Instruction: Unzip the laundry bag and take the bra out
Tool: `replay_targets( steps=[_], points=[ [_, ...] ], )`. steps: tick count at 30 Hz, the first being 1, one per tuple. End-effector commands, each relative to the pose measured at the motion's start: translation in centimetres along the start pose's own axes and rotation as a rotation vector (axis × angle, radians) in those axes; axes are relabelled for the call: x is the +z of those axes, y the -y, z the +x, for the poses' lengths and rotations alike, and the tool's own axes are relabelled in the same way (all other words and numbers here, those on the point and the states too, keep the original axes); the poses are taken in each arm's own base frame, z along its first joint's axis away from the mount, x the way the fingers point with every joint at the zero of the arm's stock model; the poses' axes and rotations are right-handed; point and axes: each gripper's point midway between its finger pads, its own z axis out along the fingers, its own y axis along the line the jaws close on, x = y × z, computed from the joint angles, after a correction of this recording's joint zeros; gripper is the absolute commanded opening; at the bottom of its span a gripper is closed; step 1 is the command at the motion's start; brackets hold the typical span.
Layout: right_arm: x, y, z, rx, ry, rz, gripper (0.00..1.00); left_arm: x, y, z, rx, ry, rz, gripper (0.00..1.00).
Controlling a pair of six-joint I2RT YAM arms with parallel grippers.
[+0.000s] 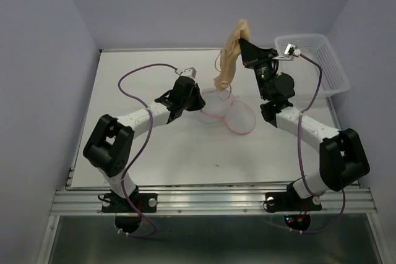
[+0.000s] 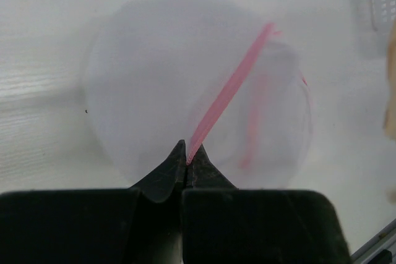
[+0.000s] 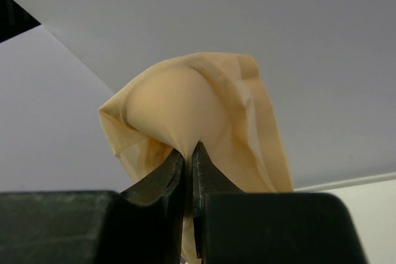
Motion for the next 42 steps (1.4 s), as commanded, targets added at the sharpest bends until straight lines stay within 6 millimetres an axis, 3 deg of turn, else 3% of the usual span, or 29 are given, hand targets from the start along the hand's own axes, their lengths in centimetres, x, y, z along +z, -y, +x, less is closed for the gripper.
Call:
replay_targets(
  steps=[1, 6, 10, 14, 17, 23, 24, 25, 28, 29, 32, 33, 34, 35, 38, 39, 41, 42],
  points=[
    [1.4, -3.7, -5.0, -0.005, 0.131, -0.052, 0.01, -0.2, 0.7, -0.4, 0.006, 0.012, 0.021, 0.0],
    [2.6, -5.1, -7.1, -0.187, 0.131, -0.043, 0.01, -1.1, 1.2, -1.3, 0.019, 0.035, 0.033, 0.0],
    [3.1, -3.7, -9.7, -0.381, 0.164, 0.056, 0.01, -2.6, 1.6, -3.0, 0.033, 0.079, 0.023, 0.0],
    [3.3, -1.7, -12.2, -0.598, 0.165, 0.171, 0.02, -3.5, -0.1, -4.4, 0.049, 0.131, -0.088, 0.0],
    [3.6, 3.2, -14.5, -0.696, 0.122, 0.323, 0.03, -3.8, -2.2, -5.2, 0.074, 0.161, -0.209, 0.0],
    [3.3, 9.0, -19.2, -0.856, 0.186, 0.558, 0.04, -4.1, -4.2, -5.7, 0.093, 0.161, -0.31, 0.0],
    [3.2, 9.8, -21.2, -0.893, 0.226, 0.617, 0.05, -4.1, -4.4, -5.9, 0.09, 0.163, -0.316, 0.01],
    [3.0, 12.0, -21.7, -0.918, 0.229, 0.692, 0.05, -4.1, -4.9, -6.1, 0.078, 0.165, -0.329, 0.03],
    [2.5, 15.5, -24.5, -0.949, 0.26, 0.804, 0.05, -4.0, -6.0, -6.4, 0.061, 0.162, -0.359, 0.08],
    [2.3, 17.9, -24.3, -0.948, 0.247, 0.85, 0.06, -3.9, -6.5, -6.3, 0.058, 0.154, -0.37, 0.08],
    [1.2, 22.1, -25.8, -0.933, 0.245, 0.94, 0.08, -3.7, -7.8, -6.1, 0.058, 0.137, -0.41, 0.08],
    [0.5, 24.5, -25.3, -0.926, 0.202, 0.984, 0.09, -3.7, -7.9, -6.1, 0.058, 0.135, -0.414, 0.08],
    [0.4, 25.6, -25.1, -0.913, 0.173, 0.977, 0.09, -3.5, -8.2, -5.9, 0.056, 0.128, -0.422, 0.1],
    [-0.6, 27.6, -25.1, -0.872, 0.16, 1.007, 0.13, -3.4, -8.5, -5.8, 0.051, 0.117, -0.423, 0.12],
    [-2.1, 30.4, -24.4, -0.799, 0.136, 1.033, 0.28, -3.1, -8.6, -5.8, 0.048, 0.105, -0.427, 0.29],
    [-2.8, 31.4, -24.0, -0.799, 0.123, 1.072, 0.5, -3.1, -8.4, -6.0, 0.049, 0.105, -0.42, 0.48],
    [-3.4, 31.9, -24.0, -0.807, 0.113, 1.109, 0.79, -3.2, -8.2, -6.5, 0.047, 0.11, -0.415, 0.61],
    [-3.5, 32.0, -24.0, -0.811, 0.095, 1.126, 0.99, -3.3, -8.0, -6.7, 0.048, 0.111, -0.412, 0.67]
  ],
)
